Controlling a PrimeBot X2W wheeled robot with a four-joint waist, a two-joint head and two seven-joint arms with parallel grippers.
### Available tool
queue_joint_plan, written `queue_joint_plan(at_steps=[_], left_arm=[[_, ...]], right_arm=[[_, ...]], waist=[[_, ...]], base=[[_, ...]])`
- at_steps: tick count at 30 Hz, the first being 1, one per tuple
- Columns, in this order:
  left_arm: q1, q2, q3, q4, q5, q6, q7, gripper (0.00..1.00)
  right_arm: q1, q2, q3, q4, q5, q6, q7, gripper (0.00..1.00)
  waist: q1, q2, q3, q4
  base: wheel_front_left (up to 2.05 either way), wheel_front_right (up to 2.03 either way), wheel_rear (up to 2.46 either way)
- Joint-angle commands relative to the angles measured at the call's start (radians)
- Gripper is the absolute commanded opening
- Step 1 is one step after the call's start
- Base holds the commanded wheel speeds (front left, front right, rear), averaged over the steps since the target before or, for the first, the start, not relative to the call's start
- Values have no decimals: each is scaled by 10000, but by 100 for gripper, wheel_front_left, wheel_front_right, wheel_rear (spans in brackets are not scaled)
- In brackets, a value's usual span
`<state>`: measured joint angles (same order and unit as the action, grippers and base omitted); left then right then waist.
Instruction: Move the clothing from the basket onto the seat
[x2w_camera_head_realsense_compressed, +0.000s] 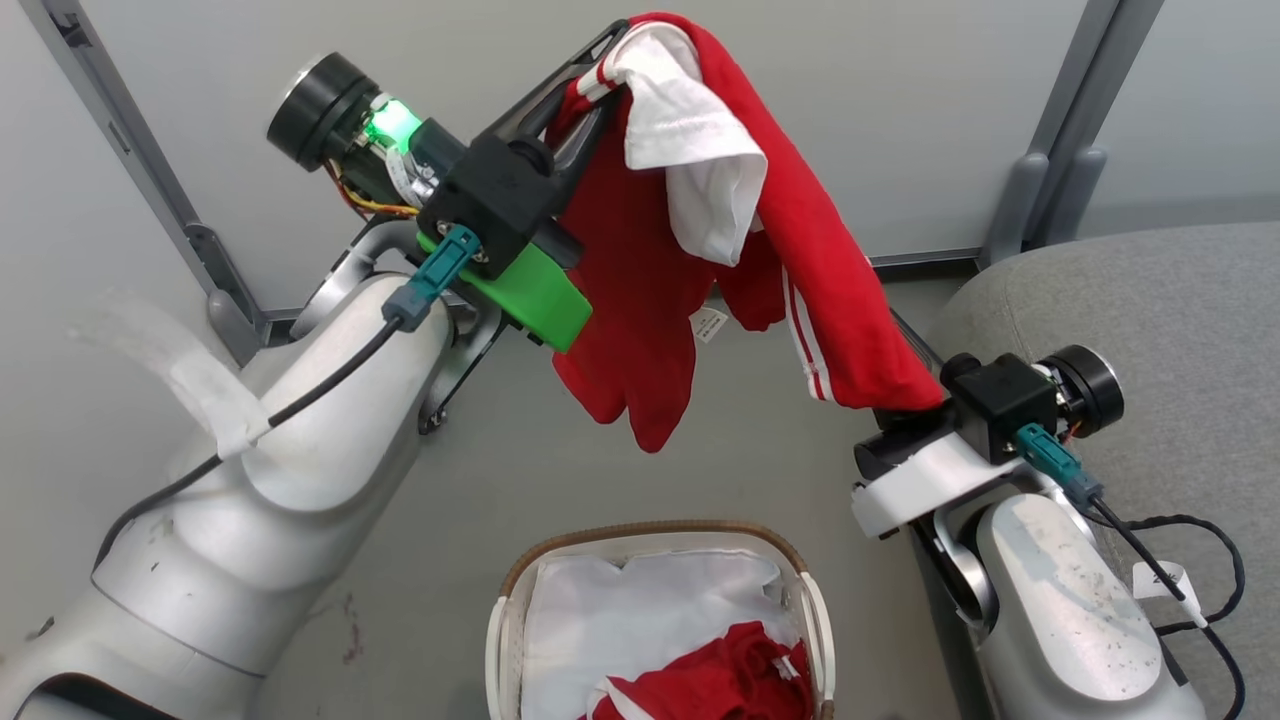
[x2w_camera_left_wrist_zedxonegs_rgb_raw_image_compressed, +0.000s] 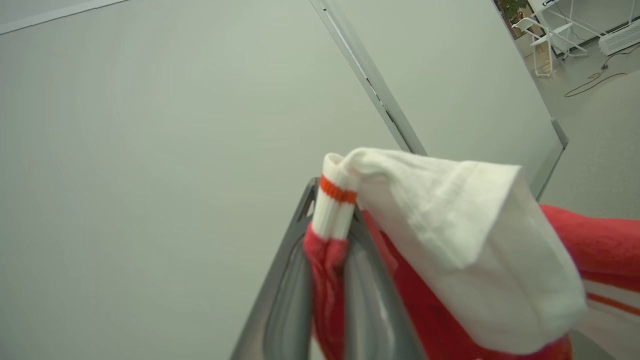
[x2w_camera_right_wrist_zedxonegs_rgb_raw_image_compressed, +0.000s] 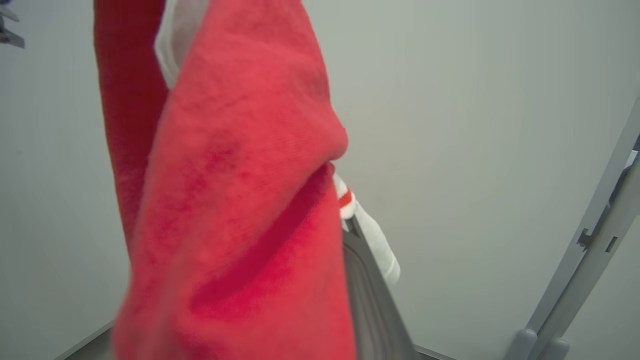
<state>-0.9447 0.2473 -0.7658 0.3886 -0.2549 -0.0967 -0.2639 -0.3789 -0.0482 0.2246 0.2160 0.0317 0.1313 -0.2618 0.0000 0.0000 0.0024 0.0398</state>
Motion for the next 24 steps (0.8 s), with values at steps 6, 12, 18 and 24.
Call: queue_joint_plan(at_steps=[6, 12, 18, 24], left_arm=[[859, 41, 273, 143, -389, -26, -10, 20], [2059, -51, 618, 139, -722, -36, -10, 100], [3685, -345, 1258, 76, -928, -6, -10, 100], [5302, -908, 2045, -11, -994, -47, -10, 100]], right_arm=[[-125, -42, -245, -49, -40, -10, -49, 0], [-273, -39, -656, -150, -215, -8, -49, 0], [-415, -39, -1149, -260, -398, -10, -51, 0], [-338, -40, -1426, -349, -602, -10, -49, 0]], waist=[[0, 0, 32, -91], [0, 0, 38, -176], [0, 0, 11, -294], [0, 0, 30, -473]], base=[[0, 0, 0], [0, 0, 0], [0, 0, 0], [0, 0, 0]])
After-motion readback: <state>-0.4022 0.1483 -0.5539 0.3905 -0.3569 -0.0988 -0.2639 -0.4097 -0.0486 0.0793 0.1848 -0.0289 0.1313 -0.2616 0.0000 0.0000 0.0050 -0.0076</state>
